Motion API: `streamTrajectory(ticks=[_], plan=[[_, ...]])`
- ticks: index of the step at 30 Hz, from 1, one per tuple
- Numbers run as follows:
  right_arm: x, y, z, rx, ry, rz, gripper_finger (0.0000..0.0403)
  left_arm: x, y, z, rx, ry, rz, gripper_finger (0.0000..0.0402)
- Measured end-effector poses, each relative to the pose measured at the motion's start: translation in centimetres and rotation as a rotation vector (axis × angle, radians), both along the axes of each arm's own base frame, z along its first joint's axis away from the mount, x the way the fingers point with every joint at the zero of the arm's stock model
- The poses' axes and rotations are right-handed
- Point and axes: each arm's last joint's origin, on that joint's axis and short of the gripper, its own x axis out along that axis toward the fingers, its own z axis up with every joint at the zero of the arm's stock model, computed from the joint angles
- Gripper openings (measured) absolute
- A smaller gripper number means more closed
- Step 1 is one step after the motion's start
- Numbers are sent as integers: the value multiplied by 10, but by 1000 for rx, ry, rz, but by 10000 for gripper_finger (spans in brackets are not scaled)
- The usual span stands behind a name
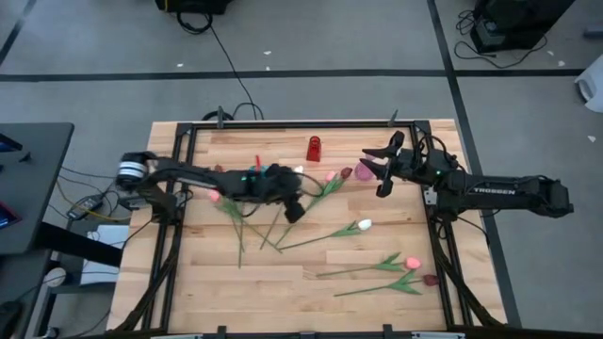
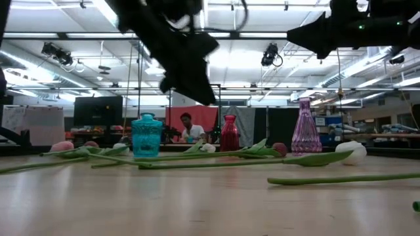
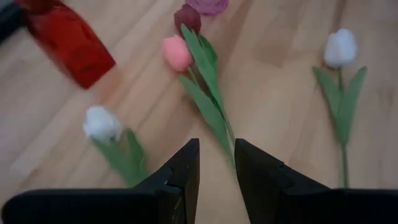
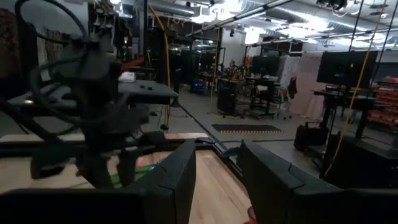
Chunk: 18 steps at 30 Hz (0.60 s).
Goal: Sort flowers into vase by color
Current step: Put the right white tulip into the pink vase
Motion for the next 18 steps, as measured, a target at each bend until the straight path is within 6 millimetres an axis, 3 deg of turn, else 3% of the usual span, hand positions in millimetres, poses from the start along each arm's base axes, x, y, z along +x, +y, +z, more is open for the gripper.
streamTrajectory(ticks=[6, 11, 18], plan=[[-14, 2, -5, 3, 97, -79, 138, 44, 19, -12, -86, 14, -84, 107], [-29, 3, -1, -11, 90, -195, 138, 73, 29, -14, -37, 69, -109, 107], [-35, 6, -2, -23, 124, -190, 138, 111, 38, -26, 30, 140, -155, 107]])
